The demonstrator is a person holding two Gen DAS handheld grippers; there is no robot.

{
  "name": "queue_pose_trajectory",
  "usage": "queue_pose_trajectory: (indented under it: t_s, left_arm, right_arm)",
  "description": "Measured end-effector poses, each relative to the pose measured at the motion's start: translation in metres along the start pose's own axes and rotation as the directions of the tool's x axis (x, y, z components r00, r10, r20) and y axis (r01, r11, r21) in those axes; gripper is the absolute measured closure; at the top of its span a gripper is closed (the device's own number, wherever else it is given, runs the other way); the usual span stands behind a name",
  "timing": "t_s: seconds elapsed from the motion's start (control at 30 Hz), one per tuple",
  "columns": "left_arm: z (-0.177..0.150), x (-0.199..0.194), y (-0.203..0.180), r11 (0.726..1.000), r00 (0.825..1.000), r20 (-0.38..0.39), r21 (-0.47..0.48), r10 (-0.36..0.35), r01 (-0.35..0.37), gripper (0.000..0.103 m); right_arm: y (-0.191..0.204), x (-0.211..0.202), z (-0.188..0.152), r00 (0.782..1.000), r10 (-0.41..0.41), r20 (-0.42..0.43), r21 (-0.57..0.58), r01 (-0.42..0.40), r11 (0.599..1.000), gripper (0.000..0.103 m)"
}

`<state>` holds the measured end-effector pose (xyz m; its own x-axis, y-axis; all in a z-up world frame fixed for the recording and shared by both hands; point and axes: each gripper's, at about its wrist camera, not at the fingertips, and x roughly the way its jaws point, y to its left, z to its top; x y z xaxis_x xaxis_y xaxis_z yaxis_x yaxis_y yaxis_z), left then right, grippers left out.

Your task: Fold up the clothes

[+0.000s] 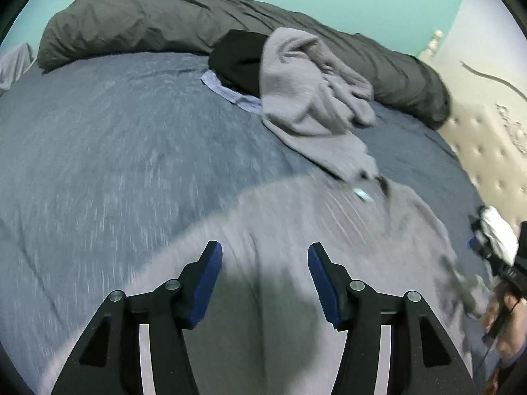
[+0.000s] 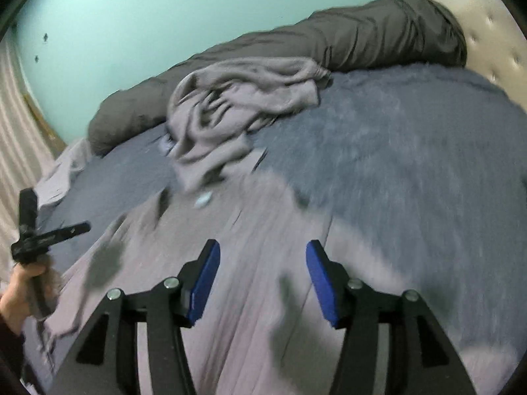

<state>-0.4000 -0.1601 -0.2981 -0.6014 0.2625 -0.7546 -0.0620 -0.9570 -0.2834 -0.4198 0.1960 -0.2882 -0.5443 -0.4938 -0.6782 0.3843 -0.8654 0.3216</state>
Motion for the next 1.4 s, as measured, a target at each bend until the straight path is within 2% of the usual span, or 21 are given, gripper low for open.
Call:
queue_pose_trajectory:
  t_s: [0.13,0.2,0.23,0.4,0.57,0.7,0.9,1.0,1.17,1.33,1.4]
  left_arm:
    - [-0.048,-0.031,-0.006,0.998,1.000,0.005,-0.052,-0.018,0.018,0.029]
    - [-0.074,-0.042,-0.008,0.997,1.000,-0.010,-0.076,-0.024,0.023,0.014]
    - [-0.085,-0.046,-0.009,0.996,1.000,-0.018,-0.081,-0.024,0.023,0.012]
    - [-0.141,-0.073,-0.014,0.991,0.999,-0.026,-0.125,-0.043,0.040,0.012]
    - [-0.189,-0.103,-0.020,0.985,0.999,-0.004,-0.170,-0.035,0.034,0.009]
    - [-0.213,-0.114,-0.024,0.981,0.999,0.026,-0.190,-0.038,0.042,0.008]
    - [-0.221,-0.116,-0.036,0.984,0.998,0.037,-0.169,-0.049,0.055,0.008]
    - [-0.223,-0.115,-0.039,0.984,0.997,0.046,-0.169,-0.057,0.064,0.007]
    - [-0.220,-0.114,-0.046,0.985,0.996,0.048,-0.151,-0.071,0.077,0.007]
    - [-0.219,-0.109,-0.047,0.981,0.995,0.045,-0.169,-0.088,0.094,0.006]
    - [-0.219,-0.107,-0.048,0.981,0.995,0.045,-0.169,-0.090,0.097,0.006]
  right_arm:
    - [0.004,-0.032,-0.056,0.999,0.024,-0.030,0.039,-0.023,0.999,0.047]
    - [0.002,-0.051,-0.083,0.999,0.026,-0.029,0.076,-0.024,0.997,0.046]
    - [0.001,-0.061,-0.097,0.999,0.027,-0.028,0.095,-0.025,0.995,0.046]
    - [0.000,-0.096,-0.148,1.000,0.019,-0.021,0.176,-0.015,0.984,0.044]
    - [-0.004,-0.120,-0.177,1.000,0.013,-0.011,0.231,-0.011,0.973,0.043]
    - [-0.011,-0.139,-0.194,1.000,0.006,-0.009,0.259,-0.004,0.966,0.043]
    - [-0.037,-0.177,-0.197,0.998,-0.066,-0.006,0.261,0.065,0.963,0.043]
    - [-0.062,-0.203,-0.193,0.991,-0.133,-0.001,0.283,0.128,0.951,0.042]
    - [-0.107,-0.240,-0.182,0.948,-0.318,-0.016,0.257,0.312,0.915,0.032]
    - [-0.145,-0.242,-0.167,0.911,-0.407,-0.071,0.251,0.411,0.876,0.032]
    - [-0.150,-0.237,-0.162,0.910,-0.409,-0.069,0.227,0.413,0.882,0.032]
